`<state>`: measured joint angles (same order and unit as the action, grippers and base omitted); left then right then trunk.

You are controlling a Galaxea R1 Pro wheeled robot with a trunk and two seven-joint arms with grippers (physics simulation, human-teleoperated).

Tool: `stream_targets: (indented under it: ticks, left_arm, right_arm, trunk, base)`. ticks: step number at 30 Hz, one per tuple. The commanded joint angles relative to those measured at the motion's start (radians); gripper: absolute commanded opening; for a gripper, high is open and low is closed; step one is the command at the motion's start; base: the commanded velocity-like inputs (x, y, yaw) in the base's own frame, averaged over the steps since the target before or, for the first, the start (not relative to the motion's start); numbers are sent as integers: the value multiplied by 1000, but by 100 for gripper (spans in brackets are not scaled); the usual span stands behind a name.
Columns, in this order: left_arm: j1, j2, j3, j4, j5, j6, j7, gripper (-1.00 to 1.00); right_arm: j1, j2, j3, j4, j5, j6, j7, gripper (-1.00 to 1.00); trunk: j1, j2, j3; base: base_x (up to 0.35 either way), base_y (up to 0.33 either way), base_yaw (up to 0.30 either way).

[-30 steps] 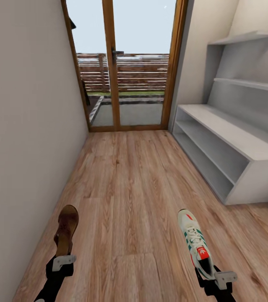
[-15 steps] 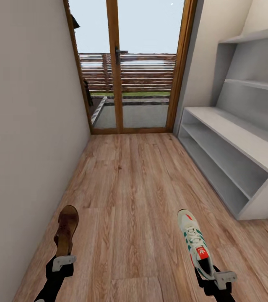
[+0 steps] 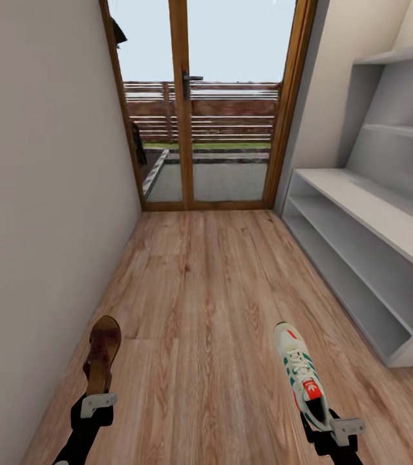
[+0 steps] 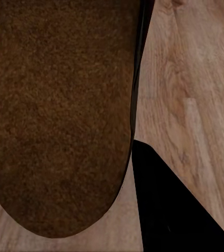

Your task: Pick up the two gym shoes and the two sandals from the corridor floor and place them onto the hallstand (shoe rack) in the corridor, making sure they are on the rack and not on the floor. Arrange them so the two gym shoes are next to each other and the two sandals are next to each other.

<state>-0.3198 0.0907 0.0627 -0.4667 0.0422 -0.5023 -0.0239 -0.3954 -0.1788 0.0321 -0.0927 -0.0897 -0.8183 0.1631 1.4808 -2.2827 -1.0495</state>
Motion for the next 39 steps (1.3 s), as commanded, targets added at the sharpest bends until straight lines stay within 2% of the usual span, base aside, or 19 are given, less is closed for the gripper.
stream_targets:
  ticks: [1, 39]
  left_arm:
    - [-1, 0, 1, 0, 1, -2, -2, -100]
    - [-1, 1, 2, -1, 1, -3, -2, -100]
  right_arm:
    - [-1, 0, 3, 1, -10, -2, 7, -100]
    - [-1, 1, 3, 1, -10, -4, 7, -100]
  trunk:
    - [0, 0, -1]
    - [0, 0, -1]
  base:
    - [334, 0, 0]
    - [335, 4, 0]
